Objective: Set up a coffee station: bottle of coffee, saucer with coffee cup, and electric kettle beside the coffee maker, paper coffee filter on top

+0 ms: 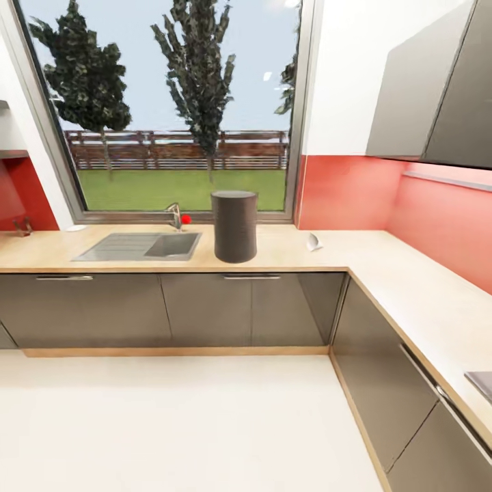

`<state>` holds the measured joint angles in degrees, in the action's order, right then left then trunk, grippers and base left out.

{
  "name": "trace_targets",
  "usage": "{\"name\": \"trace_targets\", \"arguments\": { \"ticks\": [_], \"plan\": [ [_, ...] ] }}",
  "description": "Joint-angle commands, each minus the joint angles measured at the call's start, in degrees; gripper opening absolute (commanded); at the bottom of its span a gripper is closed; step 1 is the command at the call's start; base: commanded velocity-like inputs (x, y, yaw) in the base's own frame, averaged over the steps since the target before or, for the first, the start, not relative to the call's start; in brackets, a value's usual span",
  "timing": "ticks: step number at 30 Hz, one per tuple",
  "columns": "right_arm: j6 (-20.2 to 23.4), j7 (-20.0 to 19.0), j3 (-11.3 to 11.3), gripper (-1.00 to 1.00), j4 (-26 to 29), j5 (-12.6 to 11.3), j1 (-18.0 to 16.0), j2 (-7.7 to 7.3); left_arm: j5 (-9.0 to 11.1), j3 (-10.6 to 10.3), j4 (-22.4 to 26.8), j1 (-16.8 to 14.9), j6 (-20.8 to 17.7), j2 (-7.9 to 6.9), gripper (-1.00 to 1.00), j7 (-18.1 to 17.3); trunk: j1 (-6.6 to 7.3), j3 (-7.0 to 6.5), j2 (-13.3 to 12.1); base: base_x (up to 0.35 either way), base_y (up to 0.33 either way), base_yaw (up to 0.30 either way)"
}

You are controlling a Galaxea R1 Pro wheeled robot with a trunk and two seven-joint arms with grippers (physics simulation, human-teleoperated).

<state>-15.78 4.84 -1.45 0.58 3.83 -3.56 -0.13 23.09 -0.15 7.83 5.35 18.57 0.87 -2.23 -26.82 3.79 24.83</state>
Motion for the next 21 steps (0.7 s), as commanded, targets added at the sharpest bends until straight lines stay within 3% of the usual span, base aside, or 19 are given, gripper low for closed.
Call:
{"name": "trace_targets", "arguments": {
  "ticks": [1, 14, 21],
  "plan": [
    [-0.1, 0.3, -0.1, 1.00, -0.1, 0.4, 0.0, 0.01, 0.5, 0.0, 0.1, 0.0, 0.1, 0.00, 1.00, -0.2, -0.06, 0.10, 0.1, 0.340, 0.111, 0.000],
    [-0.1, 0.3, -0.1, 1.00, -0.1, 0.4, 0.0, -0.03, 0.4, 0.0, 0.1, 0.0, 0.1, 0.01, 1.00, -0.2, -0.06, 0.10, 0.1, 0.340, 0.091, 0.000],
    [0.0, 0.3, -0.1, 1.00, -0.1, 0.3, 0.0, 0.12, 0.4, -0.1, 0.0, 0.0, 0.1, 0.32, 1.00, -0.2, -0.06, 0.10, 0.1, 0.341, -0.025, 0.000]
  ]
}}
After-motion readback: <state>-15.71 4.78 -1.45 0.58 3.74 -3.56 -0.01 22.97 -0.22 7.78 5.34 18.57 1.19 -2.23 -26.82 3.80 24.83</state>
